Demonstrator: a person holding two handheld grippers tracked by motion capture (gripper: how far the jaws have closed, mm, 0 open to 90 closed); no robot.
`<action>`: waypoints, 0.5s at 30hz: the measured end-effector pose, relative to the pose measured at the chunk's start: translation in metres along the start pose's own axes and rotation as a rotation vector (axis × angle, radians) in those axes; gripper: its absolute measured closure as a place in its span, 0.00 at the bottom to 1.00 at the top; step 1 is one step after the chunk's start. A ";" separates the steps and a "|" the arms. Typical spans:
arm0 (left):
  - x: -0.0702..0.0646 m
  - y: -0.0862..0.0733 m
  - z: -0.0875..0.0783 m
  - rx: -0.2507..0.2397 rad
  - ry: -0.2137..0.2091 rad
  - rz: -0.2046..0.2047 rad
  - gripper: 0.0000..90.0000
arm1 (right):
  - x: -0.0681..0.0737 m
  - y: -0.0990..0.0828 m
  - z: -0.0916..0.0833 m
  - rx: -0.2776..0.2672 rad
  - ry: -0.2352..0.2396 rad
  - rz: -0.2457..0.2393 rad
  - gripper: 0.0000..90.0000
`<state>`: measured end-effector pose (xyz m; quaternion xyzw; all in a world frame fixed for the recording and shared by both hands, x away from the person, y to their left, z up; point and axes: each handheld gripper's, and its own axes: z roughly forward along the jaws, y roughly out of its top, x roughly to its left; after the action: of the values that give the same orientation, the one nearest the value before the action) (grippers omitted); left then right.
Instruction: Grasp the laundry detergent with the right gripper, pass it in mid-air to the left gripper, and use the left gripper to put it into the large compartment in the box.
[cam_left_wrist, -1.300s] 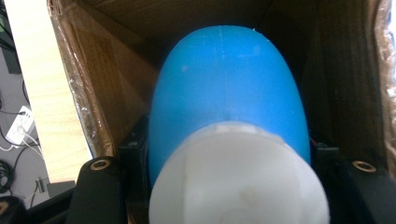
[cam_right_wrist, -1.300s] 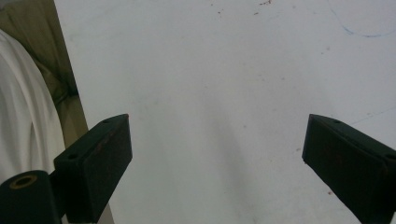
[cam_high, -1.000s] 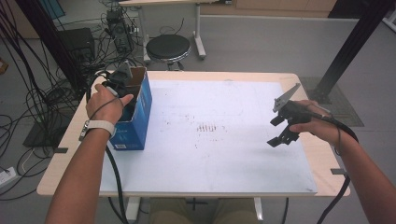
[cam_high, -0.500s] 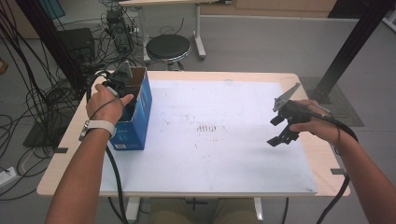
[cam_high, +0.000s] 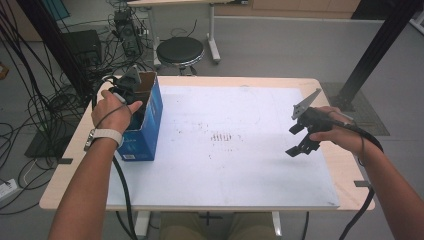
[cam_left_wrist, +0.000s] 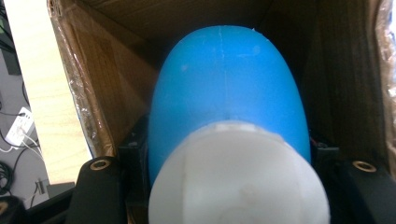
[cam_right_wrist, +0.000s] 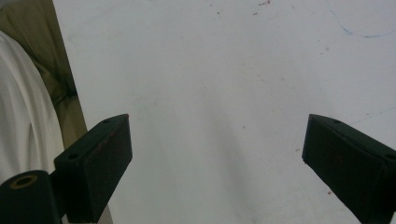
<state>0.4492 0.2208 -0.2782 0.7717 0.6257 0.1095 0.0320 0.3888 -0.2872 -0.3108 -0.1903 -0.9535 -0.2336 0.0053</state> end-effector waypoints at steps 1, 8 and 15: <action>0.000 0.000 0.000 0.000 0.000 0.001 0.41 | 0.000 0.000 0.000 0.000 0.002 0.001 0.09; 0.000 0.000 0.000 0.001 -0.001 0.000 0.41 | 0.001 0.000 0.000 -0.002 -0.001 0.000 0.09; 0.000 0.000 0.000 0.000 -0.002 0.000 0.41 | 0.000 -0.001 0.001 -0.001 0.001 0.001 0.09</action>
<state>0.4493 0.2209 -0.2783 0.7716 0.6258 0.1090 0.0327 0.3884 -0.2875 -0.3118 -0.1908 -0.9533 -0.2341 0.0060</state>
